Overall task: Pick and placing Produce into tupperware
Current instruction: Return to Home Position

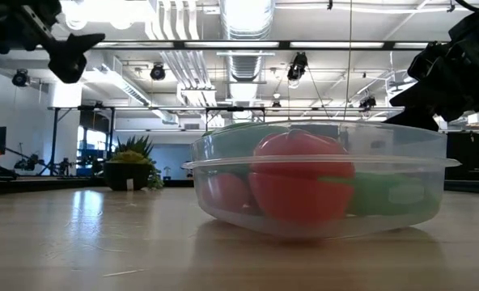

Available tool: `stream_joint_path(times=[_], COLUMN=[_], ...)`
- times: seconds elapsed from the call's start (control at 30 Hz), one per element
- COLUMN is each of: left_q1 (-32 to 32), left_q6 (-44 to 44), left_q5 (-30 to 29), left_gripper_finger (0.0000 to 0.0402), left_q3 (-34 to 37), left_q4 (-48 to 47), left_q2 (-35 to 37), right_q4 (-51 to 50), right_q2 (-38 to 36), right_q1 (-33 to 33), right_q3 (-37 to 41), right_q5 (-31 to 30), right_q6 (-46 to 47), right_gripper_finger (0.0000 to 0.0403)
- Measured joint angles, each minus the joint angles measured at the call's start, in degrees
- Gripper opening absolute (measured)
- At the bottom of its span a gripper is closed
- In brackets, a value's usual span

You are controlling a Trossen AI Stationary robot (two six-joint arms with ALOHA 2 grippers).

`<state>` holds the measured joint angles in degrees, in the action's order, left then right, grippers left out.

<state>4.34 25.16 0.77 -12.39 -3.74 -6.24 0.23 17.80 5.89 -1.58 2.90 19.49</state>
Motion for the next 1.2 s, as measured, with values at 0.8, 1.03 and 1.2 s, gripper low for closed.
stream_joint_path(times=[0.8, 1.03, 1.2], left_q1=[-0.01, -0.11, -0.11], left_q6=[-1.47, -1.85, -1.85], left_q5=[-2.46, -2.9, -2.9], left_gripper_finger=[0.03, 0.03, 0.03], left_q3=[11.9, 11.92, 11.94], left_q4=[9.04, 6.57, 6.54], left_q2=[3.53, 2.12, 0.4], right_q4=[0.02, 0.02, 0.02], right_q2=[0.44, 0.39, 0.39], right_q1=[0.0, 0.0, 0.02], right_q3=[0.0, 0.0, 0.0], right_q5=[0.0, 0.0, 0.0], right_q6=[0.0, 0.0, 0.0], right_gripper_finger=[0.0327, 0.0327, 0.0327])
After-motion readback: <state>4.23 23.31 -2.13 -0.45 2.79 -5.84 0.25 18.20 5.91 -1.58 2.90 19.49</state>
